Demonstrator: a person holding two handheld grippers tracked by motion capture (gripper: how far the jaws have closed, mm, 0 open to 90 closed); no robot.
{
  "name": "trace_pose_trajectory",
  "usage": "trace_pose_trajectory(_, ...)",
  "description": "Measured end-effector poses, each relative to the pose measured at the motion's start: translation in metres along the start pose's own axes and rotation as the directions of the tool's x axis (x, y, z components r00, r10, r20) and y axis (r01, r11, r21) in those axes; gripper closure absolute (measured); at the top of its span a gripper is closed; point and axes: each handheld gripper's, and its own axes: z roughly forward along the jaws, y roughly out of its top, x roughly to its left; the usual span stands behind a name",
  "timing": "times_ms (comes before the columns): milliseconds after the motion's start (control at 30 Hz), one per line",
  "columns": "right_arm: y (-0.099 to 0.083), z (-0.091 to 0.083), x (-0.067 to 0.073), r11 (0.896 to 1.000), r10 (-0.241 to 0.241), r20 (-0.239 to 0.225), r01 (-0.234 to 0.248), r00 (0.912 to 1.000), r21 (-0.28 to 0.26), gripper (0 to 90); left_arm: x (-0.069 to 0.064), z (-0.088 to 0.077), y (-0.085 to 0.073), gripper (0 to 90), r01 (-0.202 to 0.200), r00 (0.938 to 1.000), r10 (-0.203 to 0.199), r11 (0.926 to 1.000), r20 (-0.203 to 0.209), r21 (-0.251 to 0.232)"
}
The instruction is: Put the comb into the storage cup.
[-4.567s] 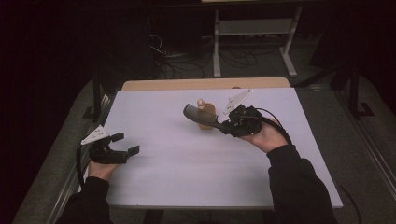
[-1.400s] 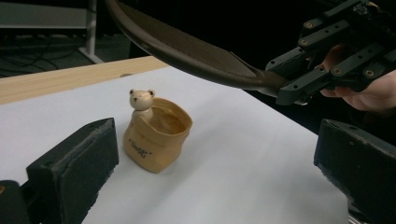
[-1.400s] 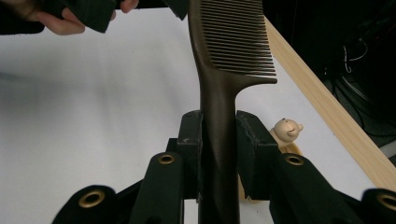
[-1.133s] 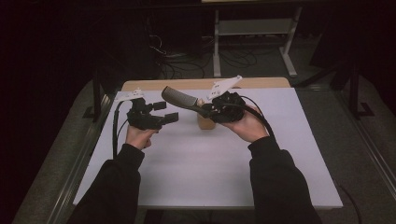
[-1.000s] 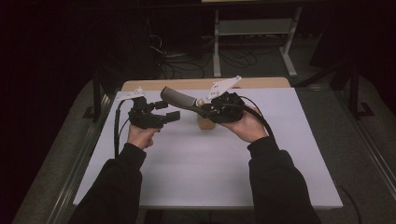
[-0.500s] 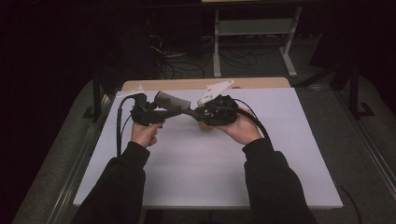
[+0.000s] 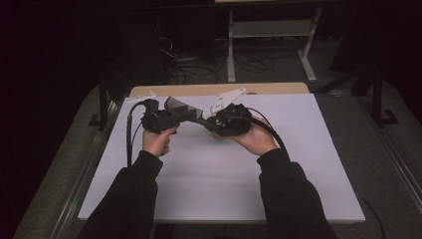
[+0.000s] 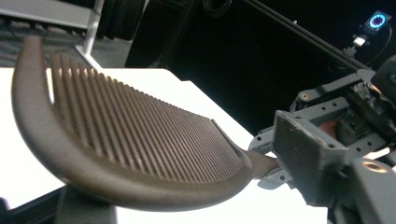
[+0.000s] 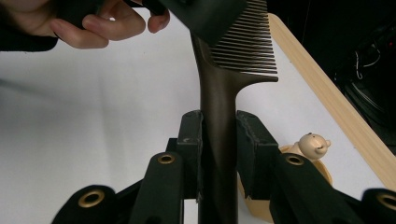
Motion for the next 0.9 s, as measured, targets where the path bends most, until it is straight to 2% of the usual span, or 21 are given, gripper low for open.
trace_pose_trajectory(233, -0.0025, 0.0021, 0.0005, 1.0, -0.005, 0.01, 0.005, 0.9999, 0.009, 71.2, -0.0031, 0.0025, -0.0005, 49.7, 0.018, 0.9997, -0.018, 0.9997, 0.017, 0.015)
trace_pose_trajectory(300, -0.003, 0.0023, 0.0004, 1.0, -0.005, 0.012, 0.005, 0.9999, 0.012, 71.2, -0.0046, 0.0033, -0.0007, 51.3, 0.008, 0.9997, -0.008, 0.9998, 0.024, 0.02)
trace_pose_trajectory(467, -0.0032, 0.003, 0.0009, 1.0, -0.004, 0.017, 0.004, 0.9998, 0.014, 71.2, -0.0055, 0.0034, -0.0005, 63.3, 0.009, 1.0, -0.009, 0.9998, -0.003, 0.018)
trace_pose_trajectory(600, -0.0031, 0.0038, 0.0009, 1.0, -0.011, 0.02, 0.011, 0.9997, 0.014, 71.2, -0.0049, 0.0031, -0.0002, 69.7, 0.018, 0.9998, -0.018, 0.9998, -0.01, 0.009)
trace_pose_trajectory(700, -0.0028, 0.0052, 0.0017, 1.0, -0.019, 0.029, 0.018, 0.9994, 0.021, 71.1, -0.0048, 0.0034, -0.0001, 73.0, 0.029, 0.9995, -0.029, 0.9996, 0.01, 0.001)
trace_pose_trajectory(833, -0.0032, 0.0078, 0.003, 0.999, -0.025, 0.039, 0.024, 0.9989, 0.025, 71.1, -0.0053, 0.004, 0.0017, 79.8, 0.084, 0.9956, -0.084, 0.9964, 0.043, -0.008)
trace_pose_trajectory(900, -0.0037, 0.0084, 0.0026, 1.0, -0.021, 0.042, 0.02, 0.9989, 0.019, 71.1, -0.0074, 0.0047, 0.0034, 82.2, 0.081, 0.9957, -0.08, 0.9967, 0.046, -0.008)
